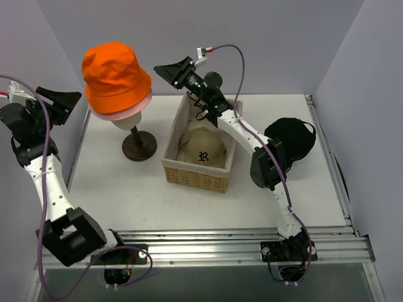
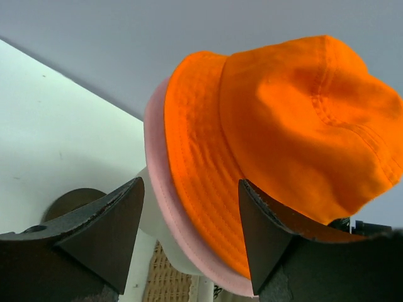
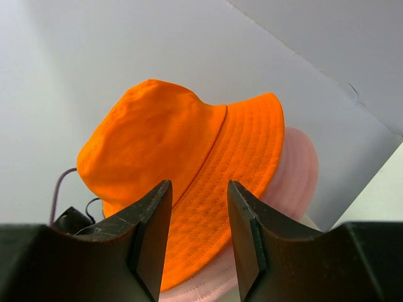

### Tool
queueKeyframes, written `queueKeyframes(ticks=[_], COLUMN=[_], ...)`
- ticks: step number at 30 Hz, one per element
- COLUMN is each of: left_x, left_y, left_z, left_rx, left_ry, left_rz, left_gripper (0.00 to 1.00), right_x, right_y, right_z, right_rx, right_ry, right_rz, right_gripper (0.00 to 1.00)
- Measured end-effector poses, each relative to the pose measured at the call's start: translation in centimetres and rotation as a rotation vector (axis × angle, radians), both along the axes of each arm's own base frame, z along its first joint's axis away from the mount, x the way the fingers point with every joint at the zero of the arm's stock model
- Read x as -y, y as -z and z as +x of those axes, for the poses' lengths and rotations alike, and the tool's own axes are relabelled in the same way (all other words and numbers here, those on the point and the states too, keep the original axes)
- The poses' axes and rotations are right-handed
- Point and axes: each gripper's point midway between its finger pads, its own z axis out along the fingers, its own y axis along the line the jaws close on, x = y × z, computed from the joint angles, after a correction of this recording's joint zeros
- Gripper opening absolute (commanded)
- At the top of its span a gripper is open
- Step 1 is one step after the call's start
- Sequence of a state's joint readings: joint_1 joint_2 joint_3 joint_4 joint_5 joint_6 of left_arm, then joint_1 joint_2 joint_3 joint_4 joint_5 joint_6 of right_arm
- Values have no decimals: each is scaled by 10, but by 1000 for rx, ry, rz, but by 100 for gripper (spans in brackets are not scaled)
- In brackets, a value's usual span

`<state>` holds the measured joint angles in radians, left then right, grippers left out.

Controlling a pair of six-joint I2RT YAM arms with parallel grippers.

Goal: Stack the hats

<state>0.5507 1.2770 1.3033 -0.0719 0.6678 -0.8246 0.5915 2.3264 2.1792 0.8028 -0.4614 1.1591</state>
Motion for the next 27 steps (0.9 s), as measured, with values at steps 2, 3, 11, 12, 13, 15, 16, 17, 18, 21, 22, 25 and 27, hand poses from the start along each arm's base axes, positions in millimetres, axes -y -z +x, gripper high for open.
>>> queueKeyframes(ticks=[2, 3, 11, 12, 13, 15, 16, 17, 18, 21, 22, 25, 27], left_x=[-4, -6, -12, -12, -11, -9, -8, -6, -4, 3, 5, 12, 14], left_y=[6, 8, 10, 9, 9, 9, 10, 11, 12, 15, 17, 21, 21], left_z=[11, 17, 44, 47, 50, 55, 58, 60, 63, 71, 73, 80, 82], left_rx=[6, 10, 52, 59, 64, 74, 77, 78, 79, 81, 82, 80, 81], left_ry=[26, 37, 101, 107, 113, 126, 134, 140, 148, 173, 180, 201, 208], left_rz=[-54, -71, -154, -155, -156, -161, -162, -164, -167, -180, -180, -188, -197], left_gripper=[70, 70, 65, 65, 64, 64, 64, 64, 64, 63, 63, 62, 59], right_x=[0, 0, -7, -8, -8, -10, -10, -10, -10, -10, -10, -10, -10], right_y=[0, 0, 10, 12, 15, 19, 20, 20, 20, 18, 17, 16, 16], right_z=[0, 0, 4, 4, 5, 6, 6, 6, 6, 4, 4, 3, 3], right_rx=[0, 0, -15, -18, -23, -28, -29, -30, -28, -19, -17, -13, -9], right_ry=[0, 0, -13, -15, -16, -20, -22, -24, -25, -29, -30, -33, -33], right_rz=[1, 1, 9, 9, 7, 6, 5, 4, 4, 11, 12, 13, 16], right_gripper=[37, 37, 37, 37, 37, 37, 37, 37, 36, 37, 36, 36, 36])
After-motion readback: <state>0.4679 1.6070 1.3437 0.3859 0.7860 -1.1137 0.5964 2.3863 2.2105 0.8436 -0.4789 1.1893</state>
